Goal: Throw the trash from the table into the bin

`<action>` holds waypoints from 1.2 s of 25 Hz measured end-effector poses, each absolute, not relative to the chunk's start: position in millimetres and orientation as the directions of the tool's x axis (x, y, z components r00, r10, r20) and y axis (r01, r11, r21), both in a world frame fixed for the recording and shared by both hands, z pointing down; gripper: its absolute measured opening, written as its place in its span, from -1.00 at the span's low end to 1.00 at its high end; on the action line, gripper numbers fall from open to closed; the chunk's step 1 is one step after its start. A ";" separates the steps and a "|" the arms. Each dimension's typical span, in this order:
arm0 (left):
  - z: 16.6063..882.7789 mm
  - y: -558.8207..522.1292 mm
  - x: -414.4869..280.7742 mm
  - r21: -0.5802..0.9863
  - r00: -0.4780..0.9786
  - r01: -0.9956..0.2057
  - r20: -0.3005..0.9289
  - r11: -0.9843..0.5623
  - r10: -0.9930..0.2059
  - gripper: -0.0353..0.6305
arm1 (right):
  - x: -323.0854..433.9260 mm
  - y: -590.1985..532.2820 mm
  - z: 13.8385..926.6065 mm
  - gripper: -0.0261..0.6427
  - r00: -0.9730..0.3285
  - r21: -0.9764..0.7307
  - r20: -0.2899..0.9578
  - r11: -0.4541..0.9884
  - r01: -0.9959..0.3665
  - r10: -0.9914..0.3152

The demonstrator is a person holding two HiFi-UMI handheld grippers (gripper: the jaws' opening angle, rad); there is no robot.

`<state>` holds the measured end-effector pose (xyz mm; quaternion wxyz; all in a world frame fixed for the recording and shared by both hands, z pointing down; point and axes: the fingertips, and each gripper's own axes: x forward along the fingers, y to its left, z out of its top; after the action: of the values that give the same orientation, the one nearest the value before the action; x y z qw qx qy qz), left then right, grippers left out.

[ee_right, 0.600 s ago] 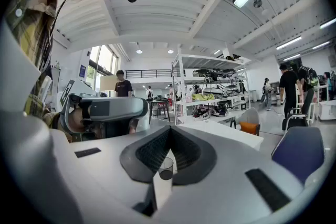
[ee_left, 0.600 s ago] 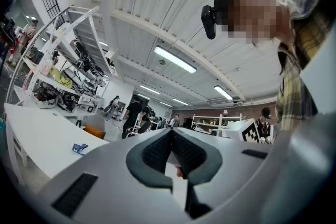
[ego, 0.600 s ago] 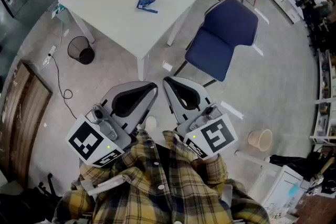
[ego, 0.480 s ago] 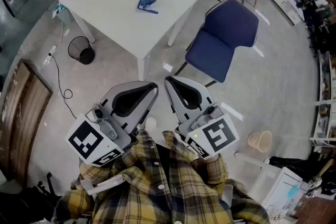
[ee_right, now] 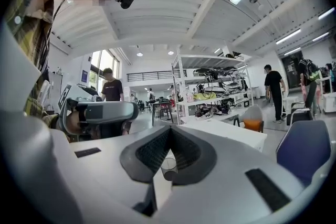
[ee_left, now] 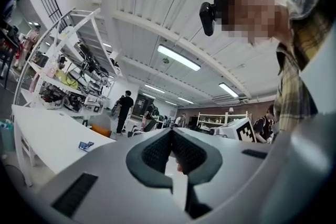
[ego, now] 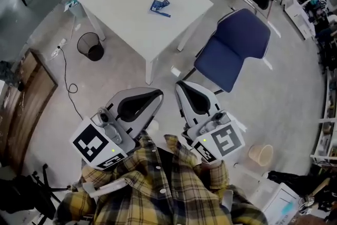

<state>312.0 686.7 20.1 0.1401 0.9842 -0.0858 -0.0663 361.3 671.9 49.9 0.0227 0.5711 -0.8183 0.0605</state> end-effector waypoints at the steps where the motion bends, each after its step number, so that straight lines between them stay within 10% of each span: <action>1: 22.0 687.3 309.6 0.292 0.974 -0.163 -0.105 -0.942 -0.201 -0.88 | 359.3 671.8 51.7 -0.93 -0.357 -0.076 0.111 0.351 -0.933 -0.927; 30: 38.2 402.8 151.2 0.292 0.979 -0.154 -0.081 -0.944 -0.185 -0.88 | 231.0 399.3 75.9 -0.93 -0.259 -0.073 0.197 0.249 -0.966 -0.946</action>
<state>151.2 402.8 38.2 0.1438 0.9844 -0.0862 -0.0539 231.0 399.3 75.9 0.0562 0.6062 -0.7882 0.0898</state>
